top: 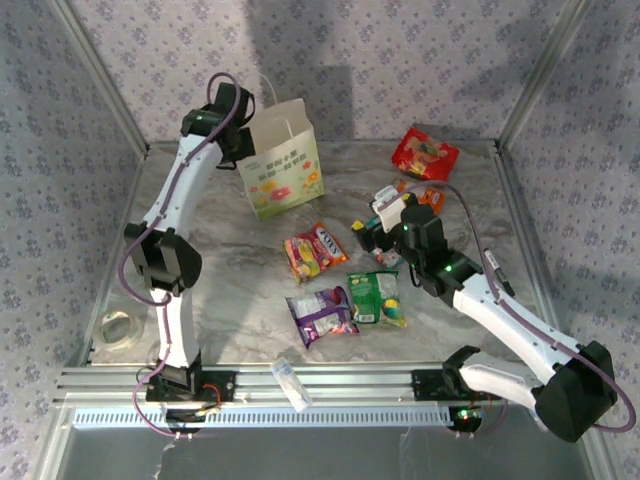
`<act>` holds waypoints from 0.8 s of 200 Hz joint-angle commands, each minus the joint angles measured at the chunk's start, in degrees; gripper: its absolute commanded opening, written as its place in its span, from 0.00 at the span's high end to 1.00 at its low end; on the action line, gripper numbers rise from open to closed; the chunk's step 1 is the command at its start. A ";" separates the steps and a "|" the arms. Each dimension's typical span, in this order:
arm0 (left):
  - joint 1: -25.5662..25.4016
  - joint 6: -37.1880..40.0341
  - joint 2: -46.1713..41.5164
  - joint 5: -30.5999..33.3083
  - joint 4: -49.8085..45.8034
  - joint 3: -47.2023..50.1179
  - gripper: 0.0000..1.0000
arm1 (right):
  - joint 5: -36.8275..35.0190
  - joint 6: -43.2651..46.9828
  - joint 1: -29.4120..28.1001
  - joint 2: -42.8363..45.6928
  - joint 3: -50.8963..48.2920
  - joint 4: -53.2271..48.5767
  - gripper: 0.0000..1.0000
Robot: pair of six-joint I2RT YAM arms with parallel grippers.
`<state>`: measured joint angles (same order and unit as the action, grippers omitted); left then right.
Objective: Place the snacks into the paper bag
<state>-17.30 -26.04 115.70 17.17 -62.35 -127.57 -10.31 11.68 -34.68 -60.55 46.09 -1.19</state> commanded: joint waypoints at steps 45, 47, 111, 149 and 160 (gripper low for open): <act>0.42 0.48 -13.18 3.41 -2.71 7.33 0.99 | 0.72 0.34 -1.02 -0.27 2.03 0.40 0.00; 0.42 0.49 -13.56 3.42 -2.81 7.68 0.99 | 0.72 0.35 -1.08 -0.20 2.02 0.40 0.00; 0.43 -3.13 -27.00 1.33 -1.84 24.46 0.98 | 2.43 -0.25 -2.01 1.30 1.60 0.70 0.00; 0.10 -5.42 -34.16 1.23 -3.23 32.03 0.96 | 4.37 -1.52 -2.41 2.05 1.51 1.10 0.00; -0.23 -6.30 -36.08 1.53 -3.68 33.96 0.96 | 4.82 -1.89 -2.54 2.35 1.47 1.17 0.00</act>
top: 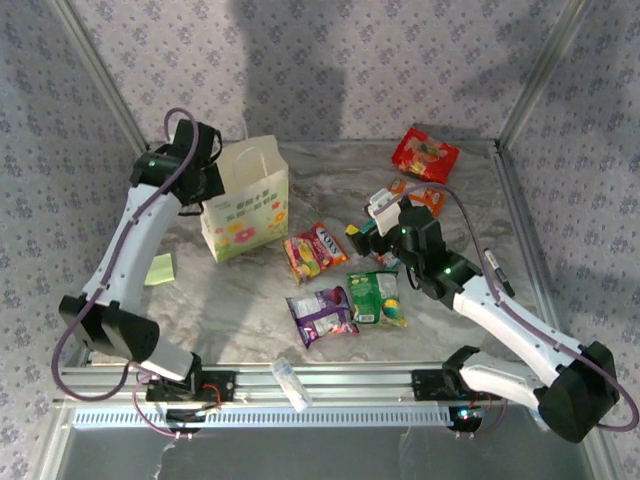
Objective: Place the snacks into the paper bag
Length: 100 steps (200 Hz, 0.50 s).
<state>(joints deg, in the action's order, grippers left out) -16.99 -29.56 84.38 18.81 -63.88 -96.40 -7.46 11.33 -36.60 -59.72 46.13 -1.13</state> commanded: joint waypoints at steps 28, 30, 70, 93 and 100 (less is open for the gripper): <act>-2.61 -4.15 -8.48 0.34 -2.58 6.74 0.94 | 2.59 -2.01 -1.19 2.09 1.33 1.13 0.00; -2.89 -4.25 -8.63 0.52 -2.75 6.92 0.94 | 2.58 -2.08 -1.26 2.14 1.33 1.13 0.00; -6.84 -7.25 -10.26 1.78 -4.35 10.56 0.82 | 1.41 -2.10 -2.36 2.53 1.33 0.96 0.00; -8.08 -8.61 -11.18 1.72 -4.60 12.00 0.72 | 1.04 -2.02 -3.00 2.59 1.48 0.48 0.00; -8.41 -8.81 -11.54 1.70 -4.58 12.22 0.69 | 0.87 -1.93 -3.24 2.58 1.43 0.35 0.00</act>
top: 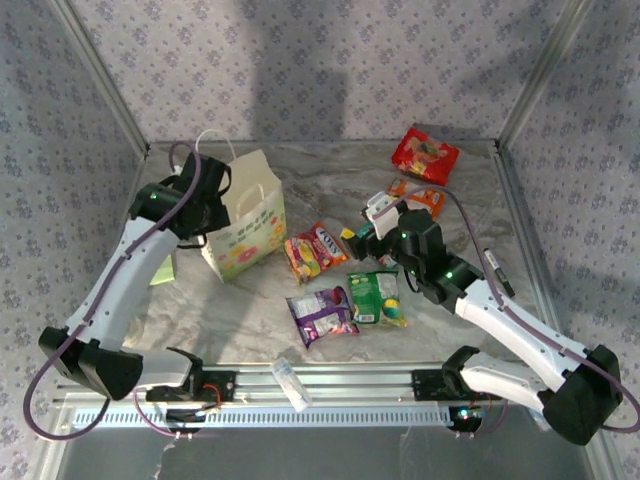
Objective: Place the snacks into the paper bag
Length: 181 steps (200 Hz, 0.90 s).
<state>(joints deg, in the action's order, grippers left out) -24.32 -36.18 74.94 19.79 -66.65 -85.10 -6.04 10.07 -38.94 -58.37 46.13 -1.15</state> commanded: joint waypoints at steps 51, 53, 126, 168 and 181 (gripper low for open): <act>-2.54 -1.09 -4.01 1.56 -4.86 -2.31 0.52 | -1.27 -0.23 -1.53 0.63 1.86 0.06 0.00; -2.63 -1.13 -4.01 1.92 -5.23 -2.54 0.51 | -1.34 -0.22 -1.55 0.58 1.88 0.02 0.00; -2.93 4.33 -6.74 8.43 -7.48 -7.49 0.44 | -2.35 0.39 -1.83 -1.50 3.38 -1.02 0.00; -0.87 9.29 -2.81 12.99 -7.65 -10.81 0.42 | -2.91 0.82 -2.15 -3.59 4.92 -1.30 0.00; 0.73 13.30 -2.60 11.23 -4.20 -9.82 0.42 | -3.01 0.83 -2.29 -4.28 5.50 -1.27 0.00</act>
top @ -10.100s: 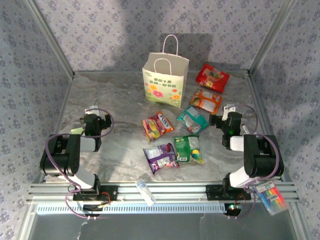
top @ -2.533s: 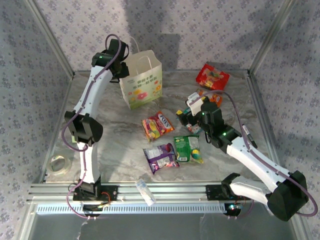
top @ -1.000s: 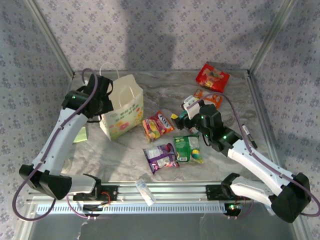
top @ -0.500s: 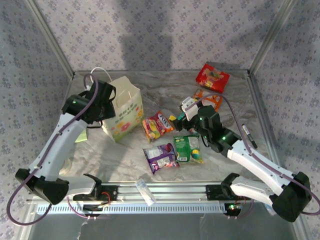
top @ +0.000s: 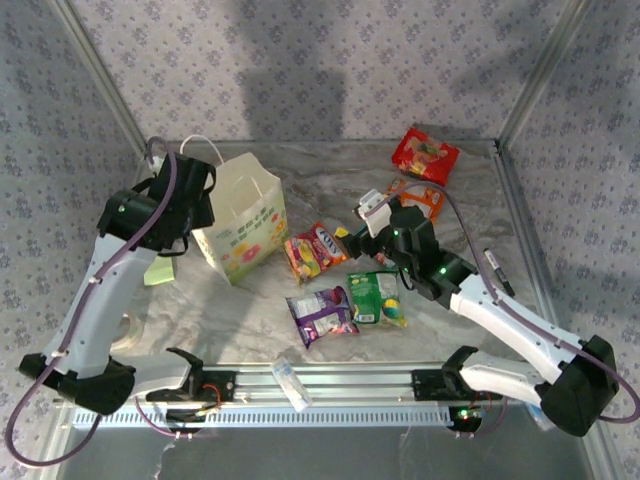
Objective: Place the snacks into the paper bag
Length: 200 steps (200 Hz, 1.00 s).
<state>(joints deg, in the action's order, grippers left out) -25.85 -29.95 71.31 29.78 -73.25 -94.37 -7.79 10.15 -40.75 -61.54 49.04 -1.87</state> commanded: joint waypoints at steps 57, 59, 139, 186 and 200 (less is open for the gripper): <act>6.48 12.83 6.34 -4.35 7.33 -2.64 0.39 | -1.68 1.08 -1.51 -4.83 5.34 -0.41 0.00; 6.57 13.08 6.53 -4.55 7.51 -2.75 0.39 | -1.74 1.16 -1.56 -4.93 5.43 -0.41 0.00; 10.00 17.20 13.25 -6.46 10.05 -3.67 0.37 | -3.23 2.70 -2.75 -8.15 7.30 -0.49 0.00; 11.21 21.03 16.43 -6.93 12.09 -3.38 0.37 | -3.21 3.01 -3.11 -9.65 8.36 -0.46 0.00; 11.52 21.57 17.05 -8.07 12.69 -3.37 0.37 | -3.14 3.20 -3.28 -10.10 8.68 -0.50 0.00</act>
<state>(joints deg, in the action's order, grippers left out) -14.90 -11.22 87.48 23.27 -62.59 -96.01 -9.93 12.14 -43.44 -70.72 55.18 -2.02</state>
